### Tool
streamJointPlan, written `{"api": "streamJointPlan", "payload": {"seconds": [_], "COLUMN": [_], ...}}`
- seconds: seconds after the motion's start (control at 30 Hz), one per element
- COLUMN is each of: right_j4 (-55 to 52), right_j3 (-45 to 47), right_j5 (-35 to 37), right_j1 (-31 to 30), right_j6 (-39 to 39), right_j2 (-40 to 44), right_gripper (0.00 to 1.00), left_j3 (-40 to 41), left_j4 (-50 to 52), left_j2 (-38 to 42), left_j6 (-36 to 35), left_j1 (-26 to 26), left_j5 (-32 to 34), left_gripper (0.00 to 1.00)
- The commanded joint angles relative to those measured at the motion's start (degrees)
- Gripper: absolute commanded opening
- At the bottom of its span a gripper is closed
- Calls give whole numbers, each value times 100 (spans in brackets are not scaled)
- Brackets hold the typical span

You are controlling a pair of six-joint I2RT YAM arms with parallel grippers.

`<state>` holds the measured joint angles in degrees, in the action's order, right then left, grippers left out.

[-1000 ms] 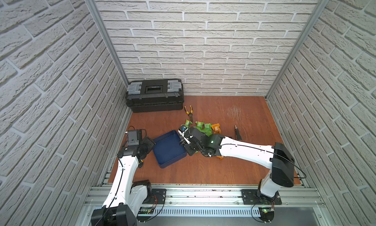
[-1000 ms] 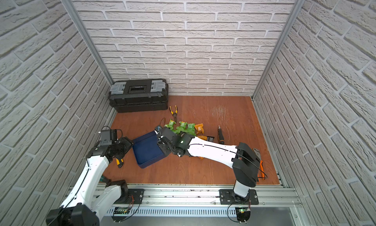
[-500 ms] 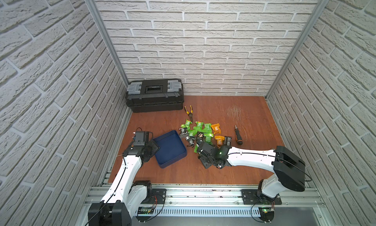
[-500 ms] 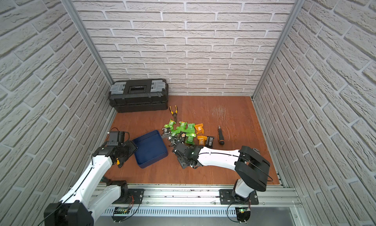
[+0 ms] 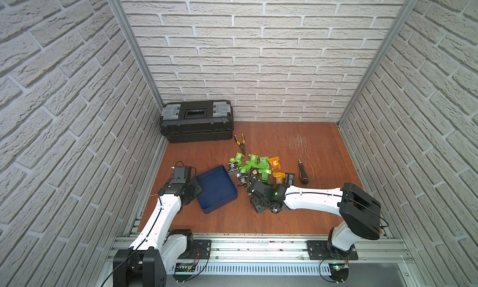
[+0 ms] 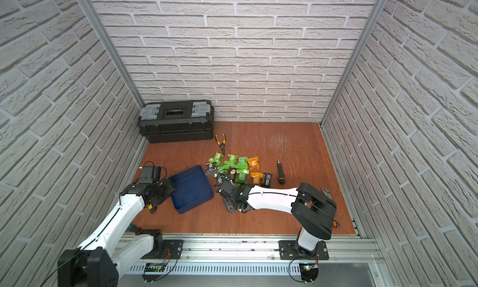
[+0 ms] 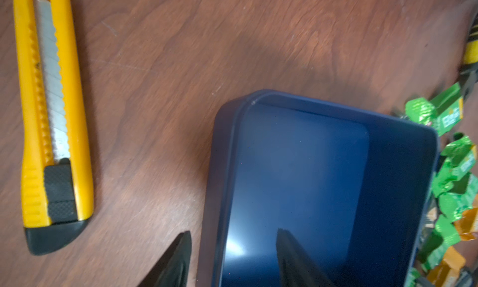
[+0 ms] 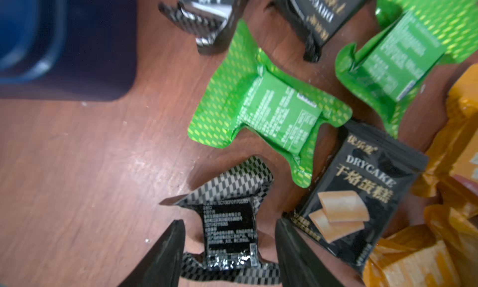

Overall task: Take the cookies out of the storage box
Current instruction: Place the cookie at the center of the board, then pick up the storage box at the center of the board.

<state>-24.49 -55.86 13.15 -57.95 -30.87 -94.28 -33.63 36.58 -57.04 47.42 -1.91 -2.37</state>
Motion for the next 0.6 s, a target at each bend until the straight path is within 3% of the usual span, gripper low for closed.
{"api": "streamJointPlan", "payload": {"seconds": [0.0,0.57], "right_j4": [198,265], "right_j3": [-205,-39], "right_j5": [189,1240], "right_j1": [13,21], "right_j6": [122,196], "right_j2": [438,1137], "right_gripper": [62,58], "left_j3": [-121,-495], "left_j4": [48,-261], "left_j2": [-166,-1134], "left_j6": [-340,-1112], "left_j1": [-33,-123], "left_j5": [169,415], "left_gripper": [55,9]}}
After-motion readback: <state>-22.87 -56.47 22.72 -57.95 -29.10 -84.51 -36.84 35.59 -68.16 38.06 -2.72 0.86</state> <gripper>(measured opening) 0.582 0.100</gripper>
